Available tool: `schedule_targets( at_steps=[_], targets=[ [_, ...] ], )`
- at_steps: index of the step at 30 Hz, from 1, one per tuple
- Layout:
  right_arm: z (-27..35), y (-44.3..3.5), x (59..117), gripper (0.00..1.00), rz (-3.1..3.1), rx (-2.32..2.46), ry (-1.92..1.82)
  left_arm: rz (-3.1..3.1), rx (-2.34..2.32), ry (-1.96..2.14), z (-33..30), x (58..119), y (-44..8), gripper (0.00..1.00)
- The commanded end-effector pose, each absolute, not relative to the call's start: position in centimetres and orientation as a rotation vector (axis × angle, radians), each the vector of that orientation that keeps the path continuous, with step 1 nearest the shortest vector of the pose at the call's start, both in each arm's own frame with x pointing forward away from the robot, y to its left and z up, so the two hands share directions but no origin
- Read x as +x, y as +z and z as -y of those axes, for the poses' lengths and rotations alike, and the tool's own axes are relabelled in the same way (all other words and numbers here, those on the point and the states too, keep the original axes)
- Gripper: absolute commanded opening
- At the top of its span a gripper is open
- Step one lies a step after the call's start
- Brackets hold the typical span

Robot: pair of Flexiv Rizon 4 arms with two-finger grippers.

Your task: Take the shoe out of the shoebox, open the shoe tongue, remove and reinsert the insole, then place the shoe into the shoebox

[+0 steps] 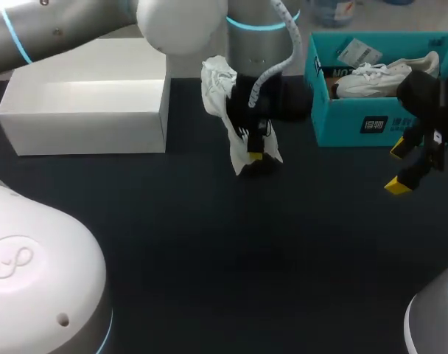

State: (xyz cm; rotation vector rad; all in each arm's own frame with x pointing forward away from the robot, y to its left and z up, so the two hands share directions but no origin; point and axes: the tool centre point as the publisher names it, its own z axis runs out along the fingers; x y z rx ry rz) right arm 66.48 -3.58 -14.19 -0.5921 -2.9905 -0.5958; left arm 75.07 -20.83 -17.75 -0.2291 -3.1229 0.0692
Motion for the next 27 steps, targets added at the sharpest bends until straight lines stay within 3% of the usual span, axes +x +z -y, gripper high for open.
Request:
schedule_targets(
  at_steps=[1,19,27],
  targets=[
    [3.5,-14.2,66.7,1.0,2.988,-0.591,-0.59,3.137,-0.235,0.107,19.6,74.5,-16.7,0.0],
    [3.5,-14.2,66.7,1.0,2.988,-0.591,-0.59,3.137,-0.235,0.107,19.6,74.5,-16.7,0.0],
    [3.5,-14.2,66.7,1.0,2.988,-0.591,-0.59,3.048,-0.168,0.081,16.8,81.3,-15.9,0.0]
  ],
)
